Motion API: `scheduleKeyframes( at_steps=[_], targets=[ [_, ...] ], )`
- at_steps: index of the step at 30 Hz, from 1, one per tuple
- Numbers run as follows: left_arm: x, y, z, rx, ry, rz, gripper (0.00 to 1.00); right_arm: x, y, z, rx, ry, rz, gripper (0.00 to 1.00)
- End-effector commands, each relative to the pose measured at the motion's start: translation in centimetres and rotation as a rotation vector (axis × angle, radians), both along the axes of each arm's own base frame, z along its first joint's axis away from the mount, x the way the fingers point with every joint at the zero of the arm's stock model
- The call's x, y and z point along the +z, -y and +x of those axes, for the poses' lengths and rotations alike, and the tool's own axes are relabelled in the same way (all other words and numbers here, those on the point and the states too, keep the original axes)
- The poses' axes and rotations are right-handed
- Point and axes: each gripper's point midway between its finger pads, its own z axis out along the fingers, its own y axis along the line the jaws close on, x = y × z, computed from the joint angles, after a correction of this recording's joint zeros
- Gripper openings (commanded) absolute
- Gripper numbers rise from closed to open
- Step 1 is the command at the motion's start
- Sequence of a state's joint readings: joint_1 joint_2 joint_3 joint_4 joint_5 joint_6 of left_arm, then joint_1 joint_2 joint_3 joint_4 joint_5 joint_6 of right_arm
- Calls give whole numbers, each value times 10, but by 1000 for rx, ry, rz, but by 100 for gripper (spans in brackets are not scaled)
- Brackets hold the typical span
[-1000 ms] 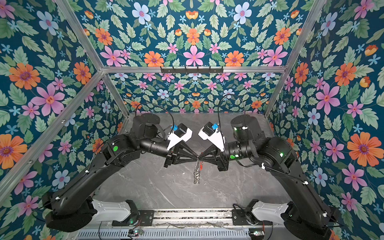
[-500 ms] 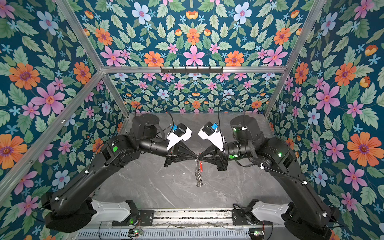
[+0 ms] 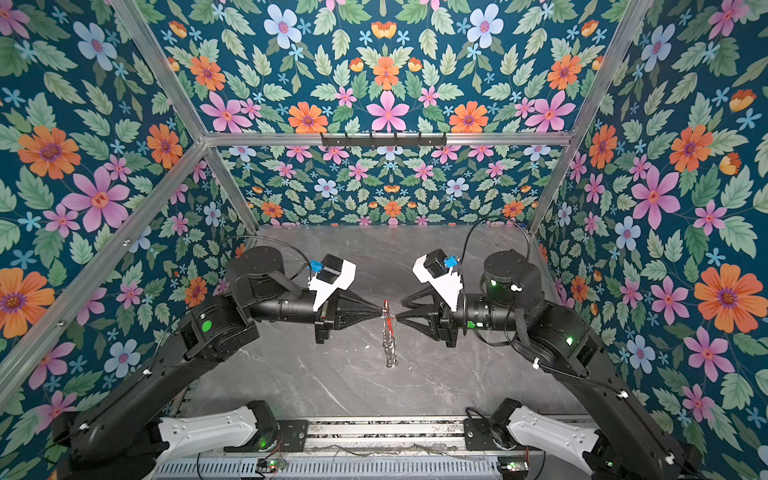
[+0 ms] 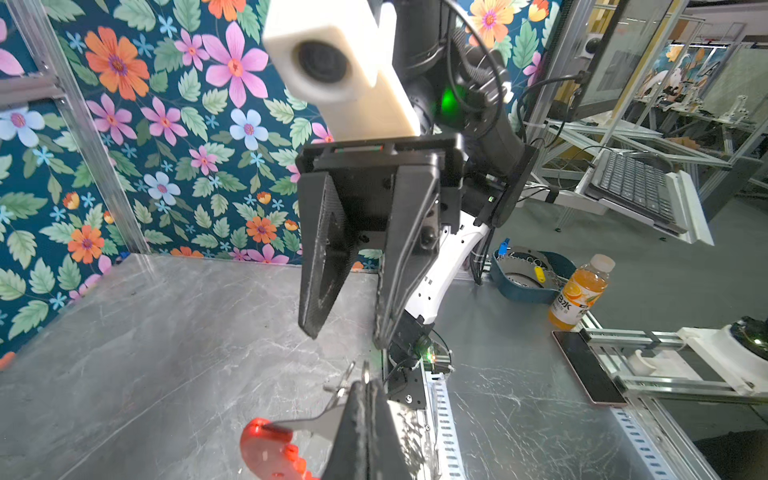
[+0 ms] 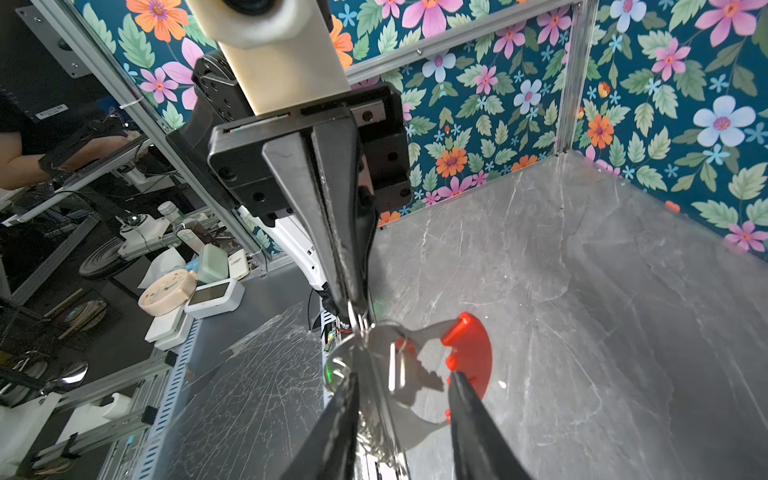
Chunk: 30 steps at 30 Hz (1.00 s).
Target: Remove the keys from the keyring
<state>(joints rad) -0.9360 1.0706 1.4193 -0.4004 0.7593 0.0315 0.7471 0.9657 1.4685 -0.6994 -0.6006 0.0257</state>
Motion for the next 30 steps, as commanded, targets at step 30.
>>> scheduleKeyframes(
  at_steps=[30],
  targets=[
    [36,-13,0,55,108,-193,0,13,-28,-3,53,163,59,30]
  ],
)
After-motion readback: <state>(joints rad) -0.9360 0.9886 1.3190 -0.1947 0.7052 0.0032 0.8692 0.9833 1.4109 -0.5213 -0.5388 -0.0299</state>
